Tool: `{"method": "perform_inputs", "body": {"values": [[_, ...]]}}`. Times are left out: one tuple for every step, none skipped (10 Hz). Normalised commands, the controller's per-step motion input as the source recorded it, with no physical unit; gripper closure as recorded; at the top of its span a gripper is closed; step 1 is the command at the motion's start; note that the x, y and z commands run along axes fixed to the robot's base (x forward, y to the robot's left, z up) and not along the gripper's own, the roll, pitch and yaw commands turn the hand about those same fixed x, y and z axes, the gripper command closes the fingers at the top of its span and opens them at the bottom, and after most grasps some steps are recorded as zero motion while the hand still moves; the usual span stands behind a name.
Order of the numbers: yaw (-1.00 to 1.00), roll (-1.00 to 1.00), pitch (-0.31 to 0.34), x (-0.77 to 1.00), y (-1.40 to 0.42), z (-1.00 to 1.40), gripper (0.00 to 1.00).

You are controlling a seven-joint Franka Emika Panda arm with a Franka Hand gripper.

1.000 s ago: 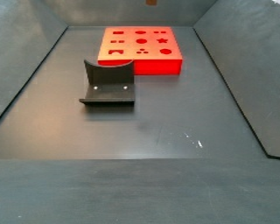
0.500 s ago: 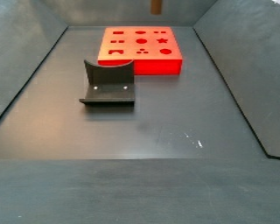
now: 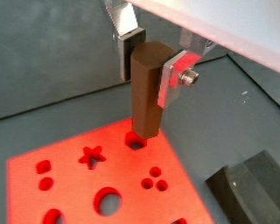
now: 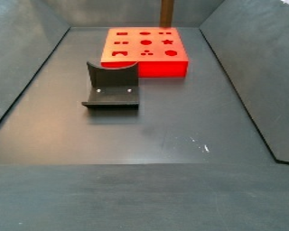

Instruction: Insert the hexagon object.

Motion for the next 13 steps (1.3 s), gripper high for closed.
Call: {"method": "perform_inputs", "body": {"values": [[0.60, -0.08, -0.023, 0.00, 0.05, -0.23, 1.00], [0.23, 0.04, 0.000, -0.03, -0.09, -0.04, 1.00], [0.00, 0.09, 0.000, -0.05, -0.17, -0.07, 1.00], [0.00, 0.12, 0.000, -0.01, -0.07, -0.16, 1.00], [0.00, 0.16, 0.000, 0.00, -0.04, -0.23, 1.00], [0.00, 0.10, 0.000, 0.00, 0.00, -0.30, 1.00], [0.00, 0.11, 0.000, 0.00, 0.00, -0.31, 1.00], [0.02, 0.14, -0.113, -0.17, -0.08, -0.33, 1.00], [0.09, 0.27, -0.136, -0.19, 0.00, -0.33, 1.00], [0.11, 0.29, -0.193, -0.40, 0.00, -0.17, 1.00], [0.13, 0.22, -0.197, -0.36, 0.00, -0.12, 1.00], [0.14, 0.24, -0.227, -0.29, 0.00, -0.12, 1.00], [0.12, 0.15, -0.179, -0.07, -0.06, -0.05, 1.00]]}}
